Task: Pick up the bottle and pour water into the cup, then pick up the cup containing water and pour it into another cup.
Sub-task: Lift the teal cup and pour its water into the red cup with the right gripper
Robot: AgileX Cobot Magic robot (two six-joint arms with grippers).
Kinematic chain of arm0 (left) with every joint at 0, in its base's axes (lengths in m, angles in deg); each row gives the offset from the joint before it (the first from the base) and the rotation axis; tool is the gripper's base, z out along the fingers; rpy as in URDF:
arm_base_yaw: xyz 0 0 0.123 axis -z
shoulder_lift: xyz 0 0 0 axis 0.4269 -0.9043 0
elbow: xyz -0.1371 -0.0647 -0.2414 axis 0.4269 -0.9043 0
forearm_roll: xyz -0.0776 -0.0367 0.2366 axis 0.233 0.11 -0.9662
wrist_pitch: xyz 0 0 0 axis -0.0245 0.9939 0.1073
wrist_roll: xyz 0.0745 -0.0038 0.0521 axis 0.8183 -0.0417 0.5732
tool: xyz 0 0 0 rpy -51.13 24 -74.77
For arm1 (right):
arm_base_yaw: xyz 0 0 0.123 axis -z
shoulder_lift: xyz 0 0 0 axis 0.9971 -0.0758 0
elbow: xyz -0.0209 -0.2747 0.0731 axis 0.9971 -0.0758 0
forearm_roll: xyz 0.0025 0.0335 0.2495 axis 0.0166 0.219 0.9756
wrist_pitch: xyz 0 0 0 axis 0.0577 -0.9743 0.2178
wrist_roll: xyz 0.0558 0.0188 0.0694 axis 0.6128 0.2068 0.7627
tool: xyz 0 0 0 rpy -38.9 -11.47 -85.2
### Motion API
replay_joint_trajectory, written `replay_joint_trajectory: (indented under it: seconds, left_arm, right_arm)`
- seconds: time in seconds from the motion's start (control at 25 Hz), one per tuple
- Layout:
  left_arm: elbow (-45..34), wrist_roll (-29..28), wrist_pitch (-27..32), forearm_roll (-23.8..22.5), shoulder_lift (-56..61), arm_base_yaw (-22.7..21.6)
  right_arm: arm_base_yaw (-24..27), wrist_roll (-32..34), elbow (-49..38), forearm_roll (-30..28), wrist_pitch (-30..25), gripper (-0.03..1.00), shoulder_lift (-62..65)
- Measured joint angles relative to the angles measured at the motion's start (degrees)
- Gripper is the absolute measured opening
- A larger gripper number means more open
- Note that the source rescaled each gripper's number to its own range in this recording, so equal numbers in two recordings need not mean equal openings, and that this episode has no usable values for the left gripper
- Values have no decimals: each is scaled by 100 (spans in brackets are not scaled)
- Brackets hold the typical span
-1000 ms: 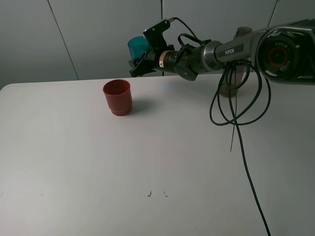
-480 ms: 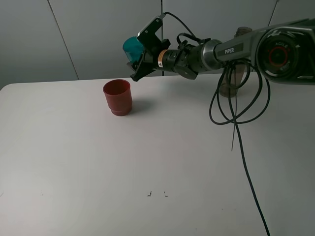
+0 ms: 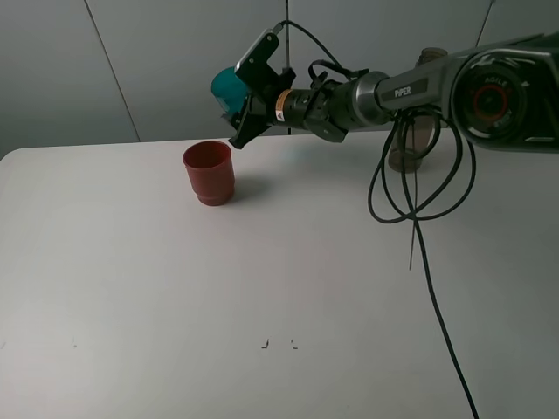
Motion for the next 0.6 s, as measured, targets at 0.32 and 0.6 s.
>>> replay_joint_trajectory:
  seconds: [0.32, 0.6]
  left_arm:
    - [0, 0, 0, 0, 0, 0]
    - [0, 0, 0, 0, 0, 0]
  right_arm:
    - [-27, -481, 0, 0, 11, 5, 0]
    - [-27, -910, 0, -12, 11, 5, 0]
